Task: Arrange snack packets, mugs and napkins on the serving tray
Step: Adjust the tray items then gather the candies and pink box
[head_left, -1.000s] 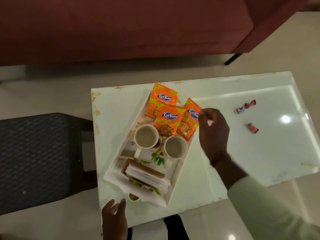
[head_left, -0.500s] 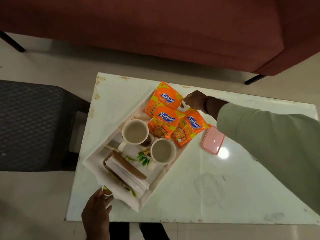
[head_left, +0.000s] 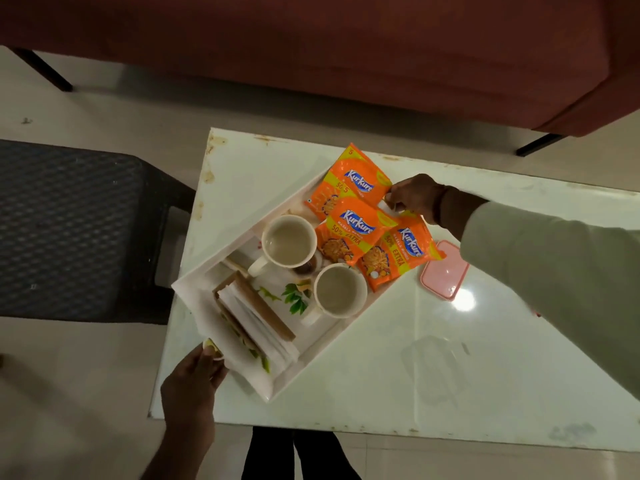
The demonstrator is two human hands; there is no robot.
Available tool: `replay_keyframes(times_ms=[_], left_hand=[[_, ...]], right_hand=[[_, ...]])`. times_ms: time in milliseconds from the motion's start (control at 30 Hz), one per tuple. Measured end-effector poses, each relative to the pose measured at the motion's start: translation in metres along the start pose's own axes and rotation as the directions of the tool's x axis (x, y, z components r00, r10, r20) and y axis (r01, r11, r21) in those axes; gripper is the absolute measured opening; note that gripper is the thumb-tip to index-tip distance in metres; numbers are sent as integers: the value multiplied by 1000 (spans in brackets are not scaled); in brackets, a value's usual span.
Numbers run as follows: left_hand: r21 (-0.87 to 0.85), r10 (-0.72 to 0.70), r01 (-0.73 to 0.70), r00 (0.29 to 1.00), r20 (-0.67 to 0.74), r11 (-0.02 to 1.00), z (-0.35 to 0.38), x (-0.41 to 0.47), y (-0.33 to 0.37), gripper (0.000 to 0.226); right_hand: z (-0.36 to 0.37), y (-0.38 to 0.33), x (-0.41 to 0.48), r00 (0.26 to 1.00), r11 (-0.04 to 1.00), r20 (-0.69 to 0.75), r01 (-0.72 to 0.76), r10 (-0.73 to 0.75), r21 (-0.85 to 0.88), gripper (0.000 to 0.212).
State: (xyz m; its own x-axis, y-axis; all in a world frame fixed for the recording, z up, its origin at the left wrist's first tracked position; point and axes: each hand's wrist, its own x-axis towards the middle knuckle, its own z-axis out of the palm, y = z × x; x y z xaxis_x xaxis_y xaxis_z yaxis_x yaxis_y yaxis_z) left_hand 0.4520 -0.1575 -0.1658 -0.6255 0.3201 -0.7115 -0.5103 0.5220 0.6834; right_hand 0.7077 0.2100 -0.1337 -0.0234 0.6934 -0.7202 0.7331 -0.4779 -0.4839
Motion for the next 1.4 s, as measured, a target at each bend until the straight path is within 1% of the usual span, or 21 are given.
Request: replay_keyframes(times_ms=[67, 133, 200, 333, 367, 467, 600, 700, 933, 1100, 1200, 1267, 1333, 1367, 1400], left_hand=[[68, 42, -44, 999, 34, 997, 0, 11, 20, 24], [118, 110, -115, 993, 49, 986, 5, 22, 45, 22], [157, 138, -149, 987, 81, 976, 14, 34, 67, 23], [253, 167, -203, 973, 157, 946, 37, 66, 104, 28], [274, 178, -220, 969, 169, 936, 44, 72, 111, 27], [338, 193, -255, 959, 207, 906, 63, 91, 126, 30], [435, 189, -265, 959, 212, 861, 78, 109, 134, 21], [465, 190, -267, 960, 205, 844, 82, 116, 132, 19], [486, 173, -246, 966, 190, 839, 84, 129, 125, 28], [469, 159, -222, 972, 172, 855, 82, 136, 118, 28], [472, 161, -229, 970, 181, 851, 78, 138, 112, 29], [481, 161, -235, 969, 190, 844, 77, 136, 111, 28], [498, 162, -234, 970, 184, 835, 79, 131, 113, 20], [538, 187, -256, 966, 181, 803, 79, 126, 115, 18], [612, 250, -314, 949, 191, 726, 79, 120, 117, 19]], right_hand=[[-6, 12, -12, 999, 996, -51, 3, 1, 87, 28], [-11, 28, -22, 995, 975, -79, -35, 53, 218, 26], [-14, 46, -35, 988, 943, -103, -73, 112, 324, 25], [-8, 83, -61, 961, 876, -140, -149, 237, 458, 6], [-5, 92, -66, 955, 856, -151, -152, 257, 495, 7], [7, 113, -78, 954, 806, -118, -162, 275, 570, 18], [24, 131, -82, 934, 768, -139, -178, 328, 616, 27], [32, 135, -83, 921, 758, -156, -188, 357, 625, 28], [40, 137, -81, 902, 760, -204, -179, 380, 625, 25], [44, 135, -80, 890, 720, -216, -161, 402, 675, 18], [47, 135, -81, 894, 702, -219, -134, 390, 700, 26], [49, 135, -82, 896, 697, -220, -126, 385, 706, 26], [50, 135, -84, 886, 713, -246, -124, 392, 690, 17], [50, 135, -86, 872, 744, -288, -122, 397, 657, 14], [51, 135, -88, 850, 793, -354, -115, 390, 598, 15]])
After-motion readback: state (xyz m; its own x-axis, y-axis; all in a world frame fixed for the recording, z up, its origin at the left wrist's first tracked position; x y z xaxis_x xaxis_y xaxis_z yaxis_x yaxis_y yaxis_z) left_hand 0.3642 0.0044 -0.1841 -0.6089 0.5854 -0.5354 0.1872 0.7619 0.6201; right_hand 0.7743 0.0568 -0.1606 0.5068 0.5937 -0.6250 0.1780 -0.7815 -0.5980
